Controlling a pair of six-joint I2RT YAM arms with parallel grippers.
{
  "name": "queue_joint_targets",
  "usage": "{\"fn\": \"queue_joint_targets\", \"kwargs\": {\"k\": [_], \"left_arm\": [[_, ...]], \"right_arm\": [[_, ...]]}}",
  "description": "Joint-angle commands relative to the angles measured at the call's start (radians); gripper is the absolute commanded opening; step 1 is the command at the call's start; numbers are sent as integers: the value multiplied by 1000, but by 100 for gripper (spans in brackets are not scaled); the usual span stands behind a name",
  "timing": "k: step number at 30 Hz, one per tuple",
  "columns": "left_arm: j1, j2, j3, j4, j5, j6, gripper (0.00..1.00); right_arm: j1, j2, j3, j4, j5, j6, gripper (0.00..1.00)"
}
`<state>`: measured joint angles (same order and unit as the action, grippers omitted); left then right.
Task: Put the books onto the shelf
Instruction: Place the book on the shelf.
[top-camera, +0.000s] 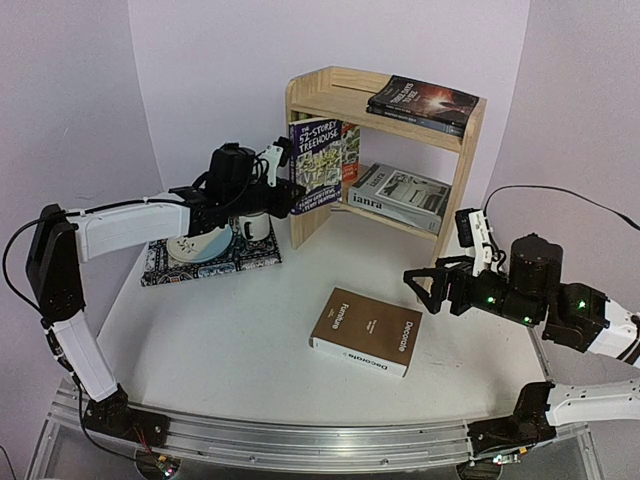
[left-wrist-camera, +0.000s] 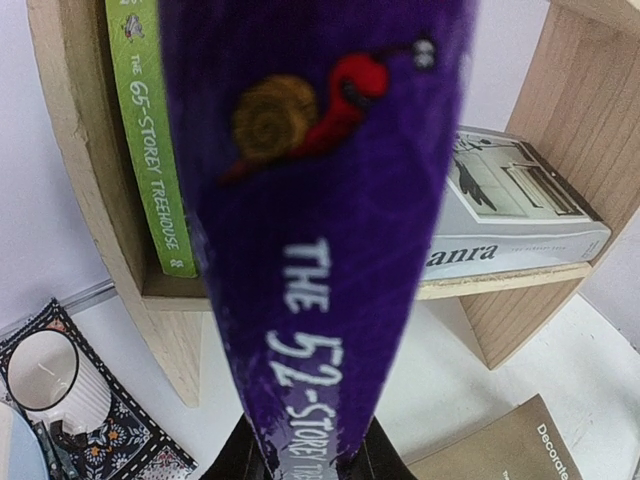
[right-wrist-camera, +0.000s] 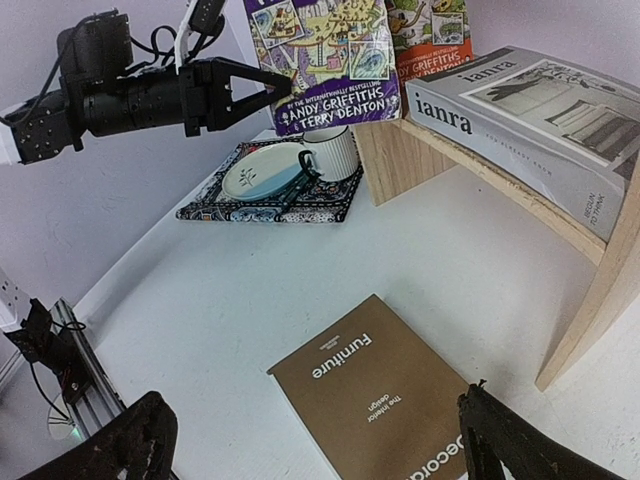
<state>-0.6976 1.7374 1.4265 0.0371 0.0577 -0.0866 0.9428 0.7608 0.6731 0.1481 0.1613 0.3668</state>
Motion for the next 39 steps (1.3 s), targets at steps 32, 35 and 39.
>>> {"fn": "queue_joint_targets", "kwargs": {"k": [32, 35, 39], "left_arm": [[-1, -9, -11, 237, -48, 46, 0], [0, 15, 8, 236, -49, 48, 0], [-1, 39, 35, 236, -42, 44, 0]], "right_arm": [[-3, 10, 36, 8, 26, -13, 98], [-3, 8, 34, 8, 30, -12, 98], [-3, 8, 34, 8, 30, -13, 98]]}}
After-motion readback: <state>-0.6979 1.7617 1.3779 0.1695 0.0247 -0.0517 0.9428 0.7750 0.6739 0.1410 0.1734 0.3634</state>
